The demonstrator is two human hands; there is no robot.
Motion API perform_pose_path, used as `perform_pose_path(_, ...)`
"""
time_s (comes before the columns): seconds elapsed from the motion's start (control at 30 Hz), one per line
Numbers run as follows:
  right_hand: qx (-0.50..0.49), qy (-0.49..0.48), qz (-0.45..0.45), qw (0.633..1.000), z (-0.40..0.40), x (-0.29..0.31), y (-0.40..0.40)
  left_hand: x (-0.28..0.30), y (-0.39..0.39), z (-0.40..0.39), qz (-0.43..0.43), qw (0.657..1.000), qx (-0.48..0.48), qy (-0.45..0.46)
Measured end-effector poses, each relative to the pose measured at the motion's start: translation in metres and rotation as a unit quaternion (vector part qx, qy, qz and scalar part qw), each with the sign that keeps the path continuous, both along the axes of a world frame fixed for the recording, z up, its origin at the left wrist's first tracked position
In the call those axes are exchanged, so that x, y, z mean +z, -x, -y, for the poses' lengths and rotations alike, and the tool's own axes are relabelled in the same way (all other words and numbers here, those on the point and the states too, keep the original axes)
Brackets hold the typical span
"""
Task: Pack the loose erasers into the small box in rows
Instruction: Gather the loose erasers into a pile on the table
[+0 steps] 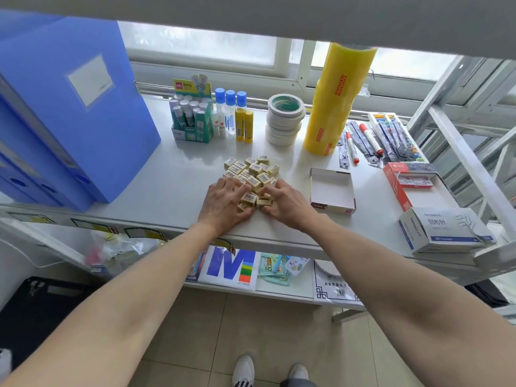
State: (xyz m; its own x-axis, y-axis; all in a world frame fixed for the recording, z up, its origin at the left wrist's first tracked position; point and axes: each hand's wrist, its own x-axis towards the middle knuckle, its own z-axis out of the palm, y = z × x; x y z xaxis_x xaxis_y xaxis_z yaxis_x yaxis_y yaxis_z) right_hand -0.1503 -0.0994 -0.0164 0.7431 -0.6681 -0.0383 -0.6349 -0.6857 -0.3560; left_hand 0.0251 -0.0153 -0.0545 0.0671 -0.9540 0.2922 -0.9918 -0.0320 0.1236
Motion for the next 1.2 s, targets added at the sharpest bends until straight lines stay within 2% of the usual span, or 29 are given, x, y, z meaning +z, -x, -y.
perform_pose_path(0.13,-0.002,0.003,-0.008,1.000,0.001,0.000,0.000,-0.001,0.000,0.000,0.008,1.000,0.017,0.004)
perform_pose_path(0.4,-0.006,-0.024,0.006,1.000,-0.003,-0.001,-0.007,-0.006,-0.001,0.003,-0.063,0.996,-0.050,0.030)
perform_pose_path(0.67,-0.018,-0.042,0.033,0.998,-0.005,-0.001,-0.010,-0.002,0.001,0.004,-0.025,0.995,-0.085,0.040)
perform_pose_path(0.87,-0.028,-0.048,0.030,0.998,-0.006,-0.001,-0.005,-0.001,-0.001,0.001,0.029,0.998,-0.044,0.046)
perform_pose_path(1.03,-0.034,-0.054,0.026,0.998,-0.007,0.000,-0.007,-0.002,-0.002,0.000,0.001,0.999,-0.044,0.019)
perform_pose_path(1.2,-0.037,-0.053,0.023,0.998,-0.007,0.000,-0.010,0.001,-0.002,0.002,0.021,0.998,-0.052,0.011)
